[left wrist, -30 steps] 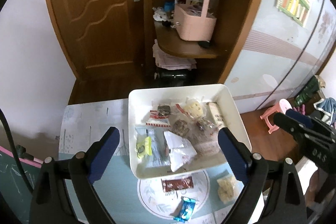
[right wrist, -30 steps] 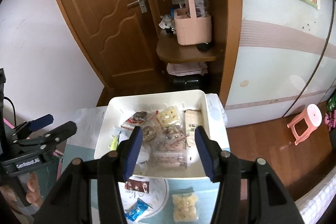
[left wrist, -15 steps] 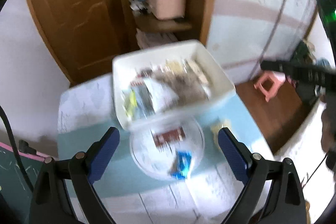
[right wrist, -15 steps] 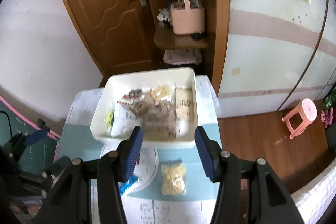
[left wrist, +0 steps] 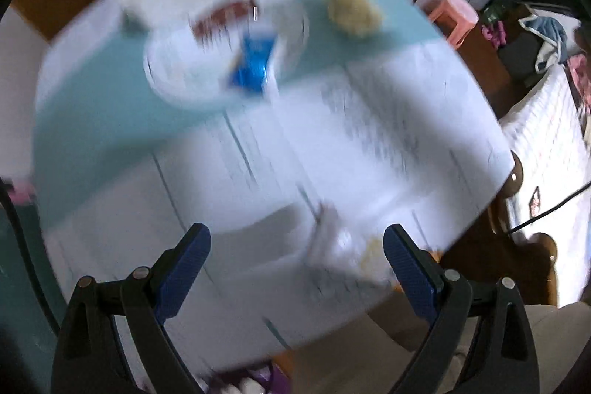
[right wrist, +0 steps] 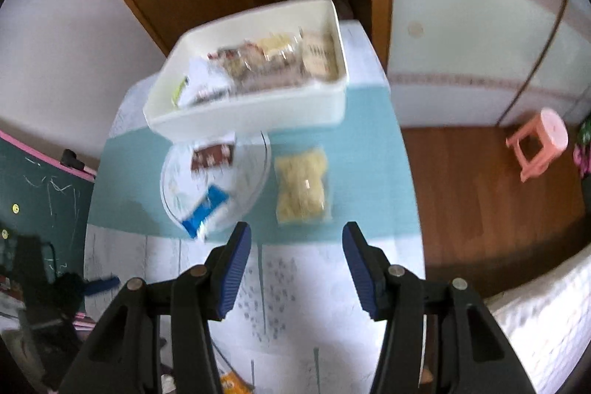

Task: Organize snacks
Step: 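Withdraw both tools from the tray toward the yellow-orange bar, then grasp the white and orange protein bar with the left tool and lift it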

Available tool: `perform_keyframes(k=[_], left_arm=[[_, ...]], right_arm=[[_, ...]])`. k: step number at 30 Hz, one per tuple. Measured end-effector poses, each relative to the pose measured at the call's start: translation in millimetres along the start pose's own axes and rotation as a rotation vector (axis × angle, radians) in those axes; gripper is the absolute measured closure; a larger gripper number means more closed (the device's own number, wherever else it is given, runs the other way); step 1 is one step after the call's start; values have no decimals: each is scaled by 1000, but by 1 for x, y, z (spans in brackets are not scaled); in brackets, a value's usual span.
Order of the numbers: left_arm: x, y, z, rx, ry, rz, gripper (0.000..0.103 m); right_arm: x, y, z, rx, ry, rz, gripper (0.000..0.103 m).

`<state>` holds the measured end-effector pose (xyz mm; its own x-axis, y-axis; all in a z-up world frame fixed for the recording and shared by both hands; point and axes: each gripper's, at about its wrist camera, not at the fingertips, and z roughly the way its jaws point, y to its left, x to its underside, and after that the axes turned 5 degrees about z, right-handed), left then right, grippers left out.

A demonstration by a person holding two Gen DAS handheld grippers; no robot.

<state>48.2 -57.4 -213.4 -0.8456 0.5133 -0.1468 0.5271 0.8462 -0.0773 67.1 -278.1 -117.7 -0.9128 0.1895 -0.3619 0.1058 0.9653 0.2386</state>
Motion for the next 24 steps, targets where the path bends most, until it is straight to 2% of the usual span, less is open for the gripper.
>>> perform_keyframes(k=[7, 13, 20, 22, 24], left_arm=[[22, 2, 33, 126, 99, -207, 9], [27, -9, 50, 198, 156, -294, 9], [20, -15, 64, 224, 222, -389, 9], [19, -18, 71, 212, 255, -420, 12], [17, -22, 77, 199, 285, -435, 20]], right_arm=[[32, -5, 18, 2, 61, 33, 51], [46, -6, 20, -2, 73, 32, 51], [54, -7, 22, -5, 81, 28, 51], [56, -7, 22, -7, 83, 24, 51], [58, -6, 24, -8, 88, 22, 51]])
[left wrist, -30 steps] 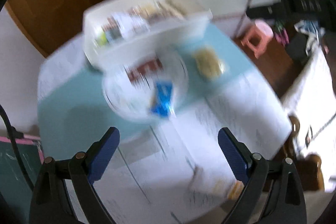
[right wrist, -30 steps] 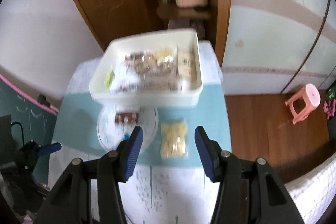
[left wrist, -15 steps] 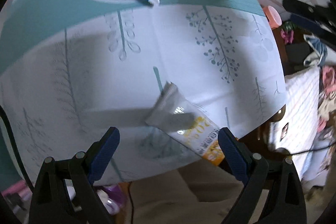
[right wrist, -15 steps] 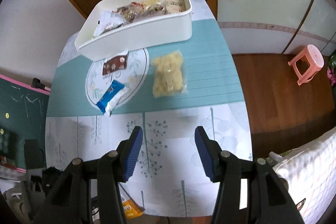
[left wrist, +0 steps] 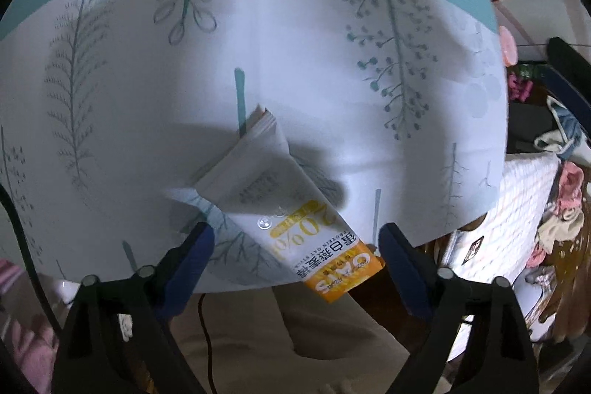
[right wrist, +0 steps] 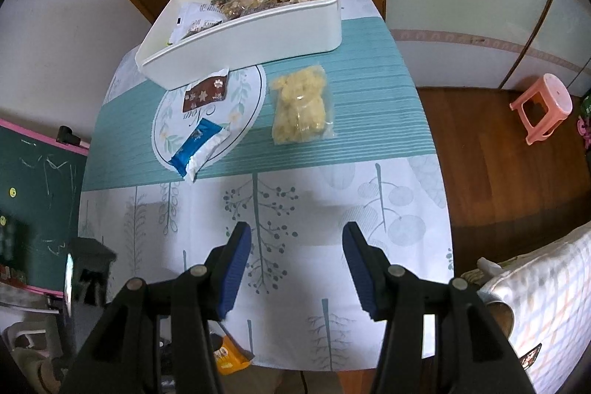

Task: Organize snacks
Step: 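Grasp the white and orange protein bar with the left tool and lift it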

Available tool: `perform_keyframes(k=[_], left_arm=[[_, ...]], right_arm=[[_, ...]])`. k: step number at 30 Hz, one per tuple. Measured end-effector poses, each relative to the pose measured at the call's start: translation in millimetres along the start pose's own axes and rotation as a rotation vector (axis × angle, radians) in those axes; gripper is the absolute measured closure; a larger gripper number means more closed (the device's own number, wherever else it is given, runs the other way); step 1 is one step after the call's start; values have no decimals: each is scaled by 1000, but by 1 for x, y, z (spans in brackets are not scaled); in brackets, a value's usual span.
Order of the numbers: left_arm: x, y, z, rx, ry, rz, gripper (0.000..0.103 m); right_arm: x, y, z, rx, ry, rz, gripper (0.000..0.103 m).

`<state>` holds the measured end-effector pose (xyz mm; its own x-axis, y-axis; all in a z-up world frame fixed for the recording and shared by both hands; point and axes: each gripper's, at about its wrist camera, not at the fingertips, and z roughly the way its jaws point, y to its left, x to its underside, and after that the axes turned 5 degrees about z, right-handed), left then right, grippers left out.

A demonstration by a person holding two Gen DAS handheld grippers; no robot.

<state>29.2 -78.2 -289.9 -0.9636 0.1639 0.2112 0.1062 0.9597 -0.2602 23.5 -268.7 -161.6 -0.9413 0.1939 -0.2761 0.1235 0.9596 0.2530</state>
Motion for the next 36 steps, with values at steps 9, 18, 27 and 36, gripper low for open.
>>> perform_keyframes(k=[9, 18, 27, 36], left_arm=[[-7, -4, -8, -114, -49, -8, 64], [-19, 6, -15, -110, -103, -2, 65], [-46, 41, -39, -124, -193, -72, 65], [-76, 79, -73, -132, -259, -113, 65]], right_arm=[[5, 2, 6, -2, 6, -18, 51], [-12, 2, 20, -5, -8, -29, 51], [-58, -4, 49, 13, -36, -2, 51], [-86, 9, 81, 32, -10, -12, 51]])
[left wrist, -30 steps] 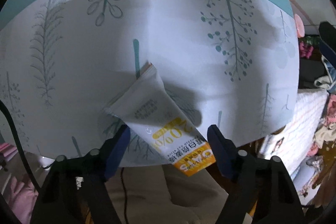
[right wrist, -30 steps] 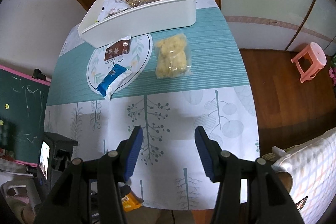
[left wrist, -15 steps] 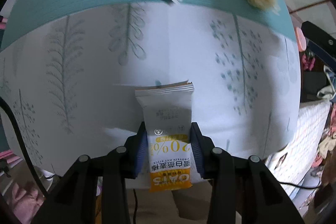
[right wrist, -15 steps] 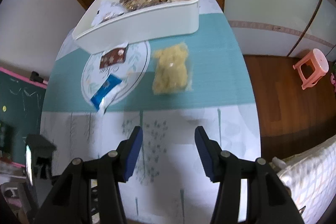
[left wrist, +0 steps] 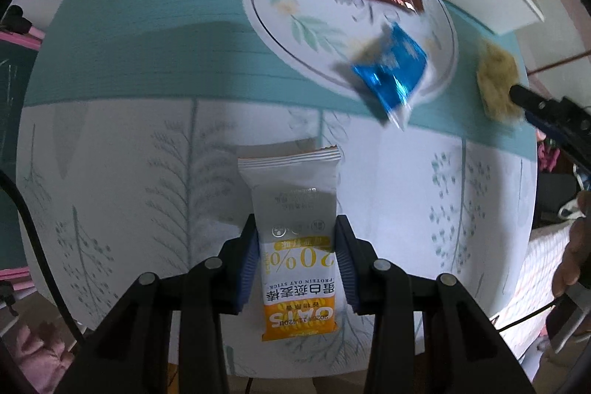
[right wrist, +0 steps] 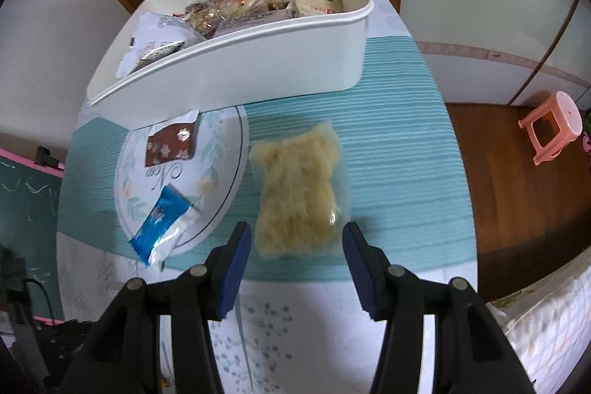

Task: Organize snacks
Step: 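Grasp the white and orange protein bar with the left tool and lift it, then carry the protein bar over the tray while the right tool drops the yellow snack bag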

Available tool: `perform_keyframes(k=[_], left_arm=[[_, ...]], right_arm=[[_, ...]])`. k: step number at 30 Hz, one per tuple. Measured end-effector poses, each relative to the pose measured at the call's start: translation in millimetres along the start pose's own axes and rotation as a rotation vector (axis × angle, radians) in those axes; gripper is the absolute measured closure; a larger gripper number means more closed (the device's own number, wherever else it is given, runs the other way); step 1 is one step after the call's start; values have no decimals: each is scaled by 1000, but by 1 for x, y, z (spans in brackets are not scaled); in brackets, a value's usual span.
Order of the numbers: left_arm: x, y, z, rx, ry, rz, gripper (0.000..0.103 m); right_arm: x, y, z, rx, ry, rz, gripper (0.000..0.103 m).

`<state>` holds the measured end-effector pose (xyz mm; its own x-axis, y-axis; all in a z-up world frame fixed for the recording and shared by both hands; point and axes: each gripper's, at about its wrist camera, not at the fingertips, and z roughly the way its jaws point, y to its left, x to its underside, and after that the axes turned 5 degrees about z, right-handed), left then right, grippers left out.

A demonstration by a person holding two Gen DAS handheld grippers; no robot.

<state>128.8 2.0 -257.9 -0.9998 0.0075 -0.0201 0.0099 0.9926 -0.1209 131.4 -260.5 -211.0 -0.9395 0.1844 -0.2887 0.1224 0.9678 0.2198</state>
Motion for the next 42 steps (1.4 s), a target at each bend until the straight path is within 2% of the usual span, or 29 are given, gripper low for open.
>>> perform_keyframes(k=[4, 6, 12, 16, 20, 23, 29, 37, 42], left_arm=[[-9, 9, -7, -13, -30, 0, 65], [-24, 11, -15, -14, -39, -1, 65], [-46, 12, -36, -14, -74, 6, 65], [-58, 5, -53, -16, -110, 28, 65], [-73, -11, -75, -12, -159, 63, 65], [-82, -16, -100, -17, -212, 94, 65], [-113, -28, -164, -17, -340, 168, 65], [-171, -54, -237, -32, -492, 238, 65], [-202, -68, -263, -47, -567, 259, 65]], right_arm=[[-10, 6, 16, 41, 12, -2, 51], [-13, 8, 22, 41, 23, -4, 51], [-14, 19, 26, 75, 2, -57, 53], [-9, 25, 21, 99, -24, -106, 65], [-6, 25, 8, 30, -7, -99, 79], [-5, 27, -14, -11, -27, -112, 88], [-23, 37, -68, -89, -114, -124, 93], [-81, 68, -154, -171, -310, -162, 93], [-118, 88, -197, -192, -422, -182, 93]])
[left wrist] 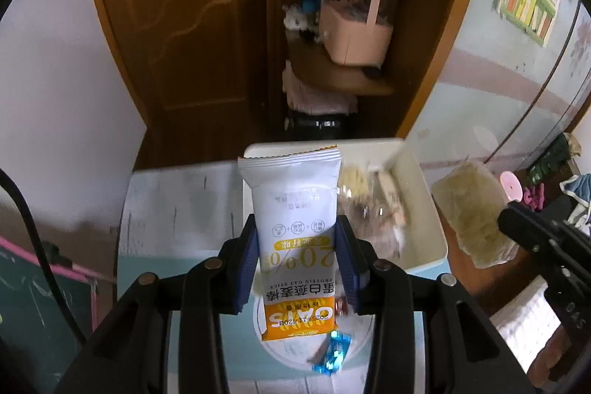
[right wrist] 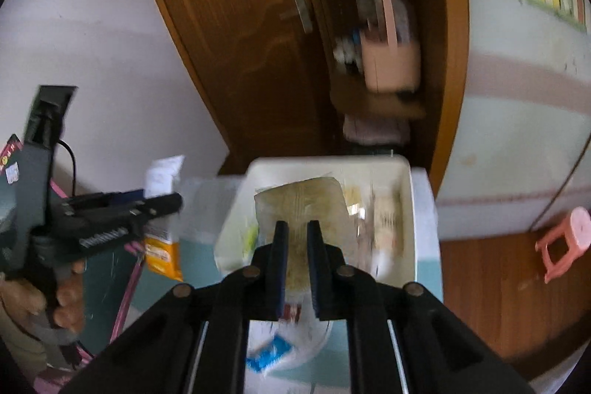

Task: Organize snacks
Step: 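Carry the protein bar over the tray while the right tool drops the yellow snack bag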

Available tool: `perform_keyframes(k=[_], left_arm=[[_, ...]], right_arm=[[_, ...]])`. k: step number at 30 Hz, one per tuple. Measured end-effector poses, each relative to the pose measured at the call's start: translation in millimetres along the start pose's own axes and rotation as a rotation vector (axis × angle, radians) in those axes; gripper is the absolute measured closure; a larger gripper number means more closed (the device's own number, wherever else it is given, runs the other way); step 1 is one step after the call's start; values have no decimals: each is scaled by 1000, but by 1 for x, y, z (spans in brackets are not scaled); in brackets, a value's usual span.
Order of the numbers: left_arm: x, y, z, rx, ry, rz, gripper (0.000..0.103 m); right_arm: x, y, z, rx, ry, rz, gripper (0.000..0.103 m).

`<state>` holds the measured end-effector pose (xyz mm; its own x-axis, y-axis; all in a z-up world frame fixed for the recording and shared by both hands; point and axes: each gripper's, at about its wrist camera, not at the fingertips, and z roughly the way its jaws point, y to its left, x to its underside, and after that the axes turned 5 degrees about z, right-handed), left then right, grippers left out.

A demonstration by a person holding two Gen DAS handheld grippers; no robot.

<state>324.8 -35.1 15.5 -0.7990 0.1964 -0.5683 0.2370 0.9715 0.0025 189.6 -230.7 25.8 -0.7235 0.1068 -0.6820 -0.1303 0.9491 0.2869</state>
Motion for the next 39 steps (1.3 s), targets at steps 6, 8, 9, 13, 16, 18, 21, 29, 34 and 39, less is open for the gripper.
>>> perform_keyframes(k=[6, 8, 9, 13, 16, 18, 21, 29, 34, 39], left_arm=[[-31, -4, 9, -10, -43, 26, 65], [-38, -7, 14, -14, -50, 32, 64], [-41, -7, 17, -18, -51, 32, 64], [-44, -8, 33, -26, -53, 31, 59], [-46, -6, 41, -18, -52, 31, 19], [-43, -4, 42, -17, -67, 35, 8], [-40, -2, 50, -10, -40, 48, 7], [-31, 8, 60, -25, 4, 15, 7], [-24, 7, 58, -28, 10, 21, 6], [-11, 6, 54, -20, 21, 24, 5]], right_arm=[[-37, 11, 4, 41, -70, -47, 93], [-43, 11, 15, 54, -75, -53, 93], [-47, 10, 21, 66, -78, -54, 93], [-59, 4, 35, 98, -100, -42, 94], [-66, -5, 46, 109, -90, -12, 94], [-68, -10, 53, 112, -67, 6, 92], [-62, -13, 57, 113, -37, 19, 80], [-37, -14, 63, 117, 20, 22, 70], [-22, -12, 65, 120, 51, 26, 70], [-7, -8, 64, 109, 82, 36, 69]])
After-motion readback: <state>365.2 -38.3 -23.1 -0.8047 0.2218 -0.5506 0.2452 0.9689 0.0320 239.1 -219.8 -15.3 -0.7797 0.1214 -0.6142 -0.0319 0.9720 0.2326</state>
